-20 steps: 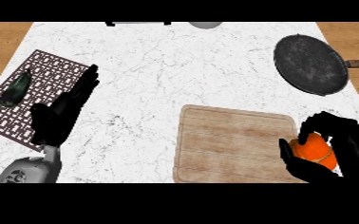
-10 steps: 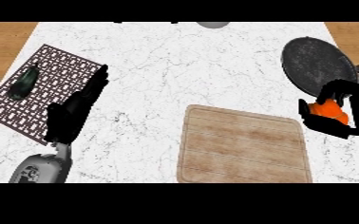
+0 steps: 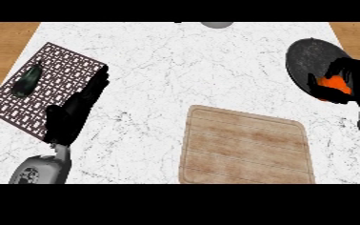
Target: Pick the squash from the cutting board and place it in the pan
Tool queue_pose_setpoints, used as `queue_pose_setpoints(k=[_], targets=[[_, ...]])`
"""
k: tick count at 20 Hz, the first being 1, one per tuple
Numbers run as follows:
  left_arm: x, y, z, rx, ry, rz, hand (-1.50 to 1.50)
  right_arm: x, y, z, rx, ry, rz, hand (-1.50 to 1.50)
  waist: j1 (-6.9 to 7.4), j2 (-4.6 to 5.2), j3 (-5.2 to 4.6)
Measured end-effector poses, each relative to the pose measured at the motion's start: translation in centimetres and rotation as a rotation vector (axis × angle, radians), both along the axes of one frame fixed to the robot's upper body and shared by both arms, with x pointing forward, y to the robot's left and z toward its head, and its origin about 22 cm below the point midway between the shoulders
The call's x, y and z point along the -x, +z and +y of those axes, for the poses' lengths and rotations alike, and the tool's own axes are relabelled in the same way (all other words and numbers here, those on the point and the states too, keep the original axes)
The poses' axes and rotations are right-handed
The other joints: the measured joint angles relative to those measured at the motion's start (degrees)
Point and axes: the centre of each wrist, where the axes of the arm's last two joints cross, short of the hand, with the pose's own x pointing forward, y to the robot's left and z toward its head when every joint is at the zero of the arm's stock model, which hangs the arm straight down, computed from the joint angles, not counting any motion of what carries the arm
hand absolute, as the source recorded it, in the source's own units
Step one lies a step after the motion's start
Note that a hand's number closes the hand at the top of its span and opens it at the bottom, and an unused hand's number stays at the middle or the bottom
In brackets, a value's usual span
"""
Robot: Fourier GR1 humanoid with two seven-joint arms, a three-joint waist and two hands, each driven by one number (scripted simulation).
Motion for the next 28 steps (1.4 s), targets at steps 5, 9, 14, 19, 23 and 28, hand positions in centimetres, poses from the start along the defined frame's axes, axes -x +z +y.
queue_pose_setpoints(k=[5, 9, 14, 19, 23, 28], targets=[[0.2, 0.0, -0.5, 0.000, -0.011, -0.007, 0.00, -1.9, -0.7, -2.0, 0.007, -0.015, -0.014, 1.50, 0.62, 0.27, 0.06], [-0.5, 0.9, -0.7, 0.005, -0.017, -0.011, 0.00, -2.5, -0.6, -3.4, 0.002, -0.024, -0.025, 1.50, 1.01, 0.50, 0.12], [-1.1, 0.5, -0.8, 0.003, -0.024, -0.014, 0.00, -3.3, 0.1, -4.1, 0.008, -0.038, -0.030, 1.50, 1.56, 0.85, 0.14], [-1.3, 0.7, -1.5, 0.005, -0.053, -0.027, 0.00, -2.6, -0.6, -5.1, -0.004, -0.155, 0.197, -1.50, 3.12, 1.49, 0.18], [-1.4, 0.9, -2.1, 0.008, -0.065, -0.036, 0.00, -3.0, -0.2, -5.0, -0.057, -0.144, 0.253, -1.50, 3.71, 1.78, 0.32], [-1.6, 1.0, -2.6, 0.008, -0.064, -0.043, 0.00, -3.8, 0.4, -4.3, -0.220, -0.092, 0.204, -1.50, 3.66, 2.03, 0.49]])
